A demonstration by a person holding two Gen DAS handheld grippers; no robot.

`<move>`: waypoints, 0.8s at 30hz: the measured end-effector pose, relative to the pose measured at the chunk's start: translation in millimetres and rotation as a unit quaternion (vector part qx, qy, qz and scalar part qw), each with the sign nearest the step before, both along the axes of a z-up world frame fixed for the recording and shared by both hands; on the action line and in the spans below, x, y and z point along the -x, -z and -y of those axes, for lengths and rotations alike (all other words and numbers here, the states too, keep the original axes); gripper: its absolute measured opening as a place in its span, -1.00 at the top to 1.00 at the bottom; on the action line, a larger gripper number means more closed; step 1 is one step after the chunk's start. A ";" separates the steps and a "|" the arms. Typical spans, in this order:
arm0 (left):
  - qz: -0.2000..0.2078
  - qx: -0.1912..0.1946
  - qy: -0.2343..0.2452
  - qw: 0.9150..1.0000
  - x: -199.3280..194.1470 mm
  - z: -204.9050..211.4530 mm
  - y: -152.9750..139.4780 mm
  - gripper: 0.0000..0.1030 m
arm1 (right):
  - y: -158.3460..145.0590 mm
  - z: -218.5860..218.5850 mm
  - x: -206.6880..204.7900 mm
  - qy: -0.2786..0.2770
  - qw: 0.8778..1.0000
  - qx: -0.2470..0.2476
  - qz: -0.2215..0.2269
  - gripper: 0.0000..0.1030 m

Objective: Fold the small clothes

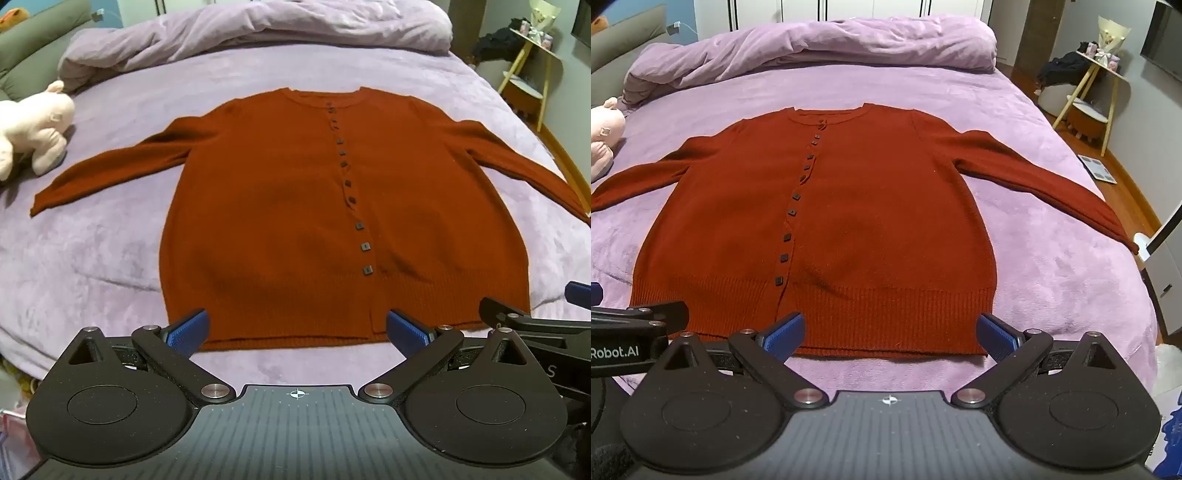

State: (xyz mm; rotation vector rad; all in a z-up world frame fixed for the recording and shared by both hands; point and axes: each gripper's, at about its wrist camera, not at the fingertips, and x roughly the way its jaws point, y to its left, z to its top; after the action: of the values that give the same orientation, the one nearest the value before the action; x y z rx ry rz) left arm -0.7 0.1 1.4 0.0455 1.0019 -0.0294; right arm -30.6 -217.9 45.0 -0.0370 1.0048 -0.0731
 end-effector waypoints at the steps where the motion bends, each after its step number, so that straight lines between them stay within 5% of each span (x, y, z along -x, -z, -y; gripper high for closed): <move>1: -0.006 -0.001 0.001 1.000 -0.5 0.0 0.2 -1.00 | 0.0 -0.1 0.0 0.000 1.000 0.000 0.000 -0.92; 24: -0.018 0.003 -0.002 1.000 -2.3 0.0 3.5 -1.00 | -3.1 0.9 -0.2 0.001 1.000 0.001 -0.001 -0.92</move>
State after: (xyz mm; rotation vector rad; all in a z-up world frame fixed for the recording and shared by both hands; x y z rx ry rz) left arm 1.6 0.1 -2.1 0.0379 1.0378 -0.0287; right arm -30.4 -218.8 48.1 -0.0373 1.0068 -0.0766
